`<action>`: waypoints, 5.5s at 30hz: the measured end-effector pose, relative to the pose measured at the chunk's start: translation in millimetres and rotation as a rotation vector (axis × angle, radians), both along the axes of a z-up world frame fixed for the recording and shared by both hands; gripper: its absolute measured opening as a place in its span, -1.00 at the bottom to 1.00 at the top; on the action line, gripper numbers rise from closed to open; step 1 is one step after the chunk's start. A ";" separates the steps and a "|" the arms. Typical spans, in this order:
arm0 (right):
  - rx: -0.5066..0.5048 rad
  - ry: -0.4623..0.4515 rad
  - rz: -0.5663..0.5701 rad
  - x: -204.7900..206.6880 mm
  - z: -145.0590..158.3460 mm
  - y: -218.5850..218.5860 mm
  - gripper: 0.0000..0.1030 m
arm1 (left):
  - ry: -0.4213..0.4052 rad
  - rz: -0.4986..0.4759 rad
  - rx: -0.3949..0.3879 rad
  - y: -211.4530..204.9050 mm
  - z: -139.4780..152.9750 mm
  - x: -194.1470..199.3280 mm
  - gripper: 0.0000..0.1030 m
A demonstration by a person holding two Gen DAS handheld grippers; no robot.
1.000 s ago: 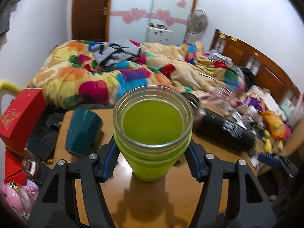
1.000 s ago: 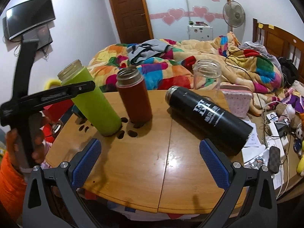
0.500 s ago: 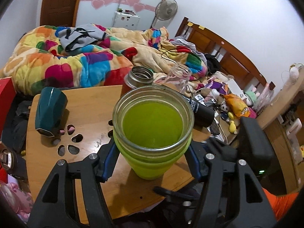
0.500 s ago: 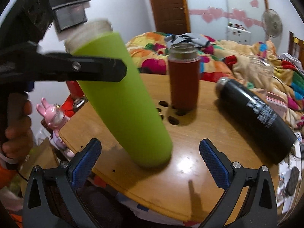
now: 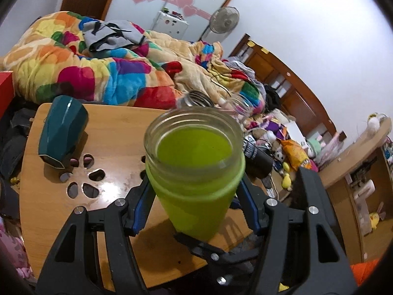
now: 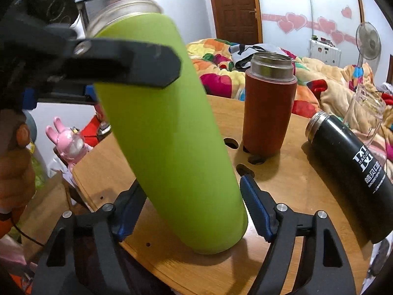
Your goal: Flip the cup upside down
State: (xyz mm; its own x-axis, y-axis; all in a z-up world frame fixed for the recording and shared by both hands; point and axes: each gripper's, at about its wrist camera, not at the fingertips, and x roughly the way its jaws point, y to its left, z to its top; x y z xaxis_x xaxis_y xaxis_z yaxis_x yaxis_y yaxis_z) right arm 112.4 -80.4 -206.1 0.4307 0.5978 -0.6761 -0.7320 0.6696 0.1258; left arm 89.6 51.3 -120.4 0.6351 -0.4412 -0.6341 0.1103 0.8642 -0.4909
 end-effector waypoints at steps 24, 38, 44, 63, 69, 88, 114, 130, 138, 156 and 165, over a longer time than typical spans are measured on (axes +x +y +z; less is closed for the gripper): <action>-0.058 0.031 0.025 -22.8 -12.4 14.6 0.20 | 0.158 0.228 -0.027 31.4 -78.5 14.5 0.45; -0.133 0.078 -0.029 -37.3 -30.7 9.8 0.32 | 0.034 0.074 0.319 -31.0 -36.6 -7.4 0.00; -0.118 0.058 -0.071 -46.7 -29.3 1.9 0.23 | 0.063 0.076 0.291 -31.8 -40.4 -8.7 -0.22; -0.012 -0.062 -0.057 -51.1 64.3 -6.7 0.23 | -0.068 0.026 0.200 -10.3 36.8 -33.7 -0.23; -0.007 -0.109 -0.056 -44.0 88.0 4.0 0.23 | -0.164 -0.030 0.187 -11.4 79.1 -47.6 -0.23; -0.009 -0.125 -0.041 -9.7 97.2 44.4 0.23 | -0.117 0.010 0.175 8.4 65.3 -23.3 -0.21; 0.073 -0.132 -0.206 -49.2 145.7 -34.0 0.31 | -0.234 0.093 0.315 -9.3 99.6 -63.7 -0.05; 0.182 -0.246 -0.305 -73.5 202.9 -65.7 1.00 | -0.487 0.248 0.402 -26.2 158.4 -137.2 0.99; 0.186 -0.294 -0.344 -76.2 207.5 -72.8 1.00 | -0.507 0.266 0.424 -35.2 152.9 -142.0 1.00; 0.190 -0.274 -0.371 -69.4 198.6 -77.9 1.00 | -0.477 0.282 0.357 -25.9 147.1 -135.6 1.00; 0.187 -0.293 -0.369 -72.2 202.6 -79.4 1.00 | -0.491 0.280 0.380 -28.2 147.0 -135.3 1.00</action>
